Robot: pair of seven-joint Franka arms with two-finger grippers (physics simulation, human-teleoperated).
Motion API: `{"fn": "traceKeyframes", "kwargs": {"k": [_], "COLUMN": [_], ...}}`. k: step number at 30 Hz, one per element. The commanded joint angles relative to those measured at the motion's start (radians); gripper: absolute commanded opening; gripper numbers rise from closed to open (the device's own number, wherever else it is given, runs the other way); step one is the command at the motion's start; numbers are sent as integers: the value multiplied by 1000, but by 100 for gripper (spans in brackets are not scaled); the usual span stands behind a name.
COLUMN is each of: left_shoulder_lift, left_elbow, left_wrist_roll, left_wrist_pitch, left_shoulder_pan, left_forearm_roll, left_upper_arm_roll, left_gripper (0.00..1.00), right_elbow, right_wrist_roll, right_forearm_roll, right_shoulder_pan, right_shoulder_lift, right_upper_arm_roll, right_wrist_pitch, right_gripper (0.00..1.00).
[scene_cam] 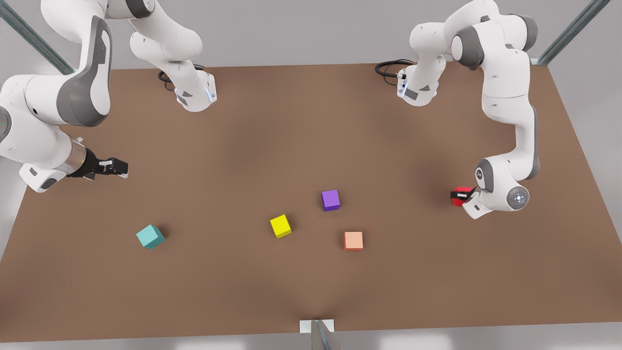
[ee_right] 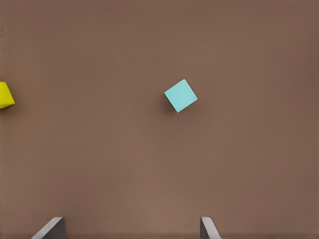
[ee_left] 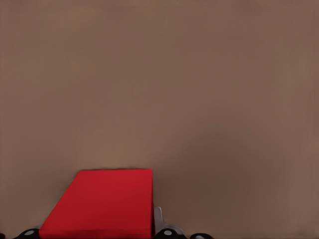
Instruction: Pick up red wooden cube and pass to hand red wooden cube and place in blue wooden cube
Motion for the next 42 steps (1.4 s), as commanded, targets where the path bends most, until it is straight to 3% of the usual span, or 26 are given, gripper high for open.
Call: {"fn": "traceKeyframes", "kwargs": {"k": [1, 4, 7, 9, 11, 14, 17, 20, 26, 30, 42], "left_shoulder_lift": [-16, -8, 10, 10, 44, 99, 142, 180, 240, 269, 295], "left_elbow": [3, 69, 364, 450, 509, 539, 546, 563, 588, 603, 603], "left_wrist_roll": [-93, -187, -275, -265, -264, -236, -172, -110, 61, 189, 273], "left_wrist_pitch": [-6, -70, -536, -662, -665, -578, -547, -483, -376, -333, -317], "left_shoulder_pan": [-1, 7, 7, 7, 7, 1, -1, 1, 1, 1, -1], "left_forearm_roll": [-11, -105, -476, -570, -646, -829, -1016, -1074, -1167, -1163, -1168], "left_upper_arm_roll": [-34, -141, -150, -253, -345, -451, -486, -542, -577, -577, -578], "left_gripper": [65, 65, 65, 65, 65, 65, 63, 64, 63, 63, 63], "right_elbow": [0, 4, 105, 139, 145, 313, 316, 315, 303, 281, 221], "right_wrist_roll": [-2, -5, -25, -261, -376, -943, -1321, -1489, -1710, -1867, -1938], "right_forearm_roll": [0, 2, 60, 462, 692, 1013, 1152, 1309, 1404, 1441, 1488], "right_shoulder_pan": [3, 3, 112, 49, 46, 33, 50, 84, 104, 122, 199], "right_shoulder_lift": [-1, 7, 160, 275, 336, 562, 576, 603, 649, 654, 652], "right_upper_arm_roll": [0, 0, 11, 3, 5, 1, 12, 12, 100, 100, 90], "right_wrist_pitch": [-4, -4, 14, 23, 25, 42, 106, 122, 111, 100, 223], "right_gripper": [100, 100, 100, 100, 100, 100, 100, 100, 100, 100, 100]}}
